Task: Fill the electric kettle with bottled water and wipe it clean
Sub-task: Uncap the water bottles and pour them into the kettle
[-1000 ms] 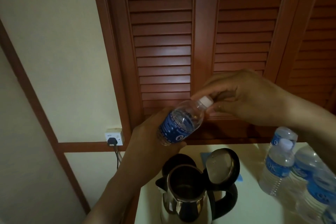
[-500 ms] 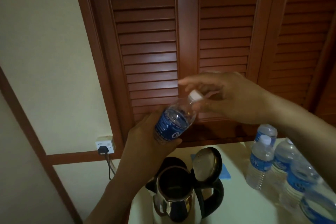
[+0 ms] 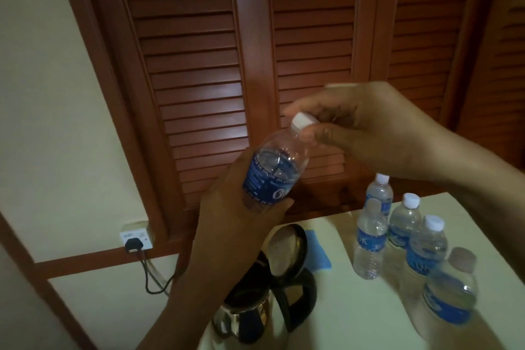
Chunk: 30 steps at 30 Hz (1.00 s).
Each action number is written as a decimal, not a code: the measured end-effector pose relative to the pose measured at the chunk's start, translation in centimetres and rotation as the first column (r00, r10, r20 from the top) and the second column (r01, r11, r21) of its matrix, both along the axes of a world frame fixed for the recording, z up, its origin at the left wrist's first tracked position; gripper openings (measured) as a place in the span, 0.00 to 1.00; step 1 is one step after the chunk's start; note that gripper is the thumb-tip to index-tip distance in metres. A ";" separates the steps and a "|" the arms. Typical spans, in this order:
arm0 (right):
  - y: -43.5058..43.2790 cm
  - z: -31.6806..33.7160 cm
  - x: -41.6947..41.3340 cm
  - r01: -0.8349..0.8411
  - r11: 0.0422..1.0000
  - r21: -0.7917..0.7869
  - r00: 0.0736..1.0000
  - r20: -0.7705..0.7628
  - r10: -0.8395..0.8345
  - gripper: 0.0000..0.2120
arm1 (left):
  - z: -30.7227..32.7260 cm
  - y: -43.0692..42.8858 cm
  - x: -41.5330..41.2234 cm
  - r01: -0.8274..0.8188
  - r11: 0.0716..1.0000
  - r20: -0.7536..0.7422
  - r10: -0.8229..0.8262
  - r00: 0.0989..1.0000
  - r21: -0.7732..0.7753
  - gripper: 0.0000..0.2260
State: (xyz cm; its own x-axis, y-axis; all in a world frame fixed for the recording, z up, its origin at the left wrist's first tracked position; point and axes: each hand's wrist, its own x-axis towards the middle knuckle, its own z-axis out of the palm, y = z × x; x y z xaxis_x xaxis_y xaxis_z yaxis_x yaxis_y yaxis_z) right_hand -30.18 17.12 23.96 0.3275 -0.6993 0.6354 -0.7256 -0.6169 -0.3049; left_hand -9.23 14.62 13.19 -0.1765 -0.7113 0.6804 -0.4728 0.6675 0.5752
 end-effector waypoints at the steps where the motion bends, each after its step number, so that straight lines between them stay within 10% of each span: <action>1: 0.2 0.3 -0.3 0.000 1.000 -0.013 1.000 0.020 0.001 0.15 | 0.4 0.4 -0.7 0.023 1.000 -0.027 -0.022 0.999 0.007 0.30; 14: 5.4 1.8 -6.9 0.050 0.990 -0.131 0.987 0.158 -0.029 0.16 | 1.8 4.1 -11.0 0.397 0.916 -0.233 -0.375 0.897 0.053 0.24; 30: 2.6 -14.4 -12.6 0.396 0.827 0.400 0.880 -0.423 -0.216 0.07 | -19.6 2.7 -19.3 0.430 0.709 -0.276 -0.330 0.903 0.558 0.29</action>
State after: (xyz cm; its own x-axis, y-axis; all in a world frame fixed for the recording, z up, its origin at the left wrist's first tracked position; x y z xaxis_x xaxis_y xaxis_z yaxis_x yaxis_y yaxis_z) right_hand -42.81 19.74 9.59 0.1791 -0.9789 0.0984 -0.9628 -0.1950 -0.1871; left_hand -28.55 17.29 -6.36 -0.4572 -0.8702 0.1838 -0.1328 0.2711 0.9533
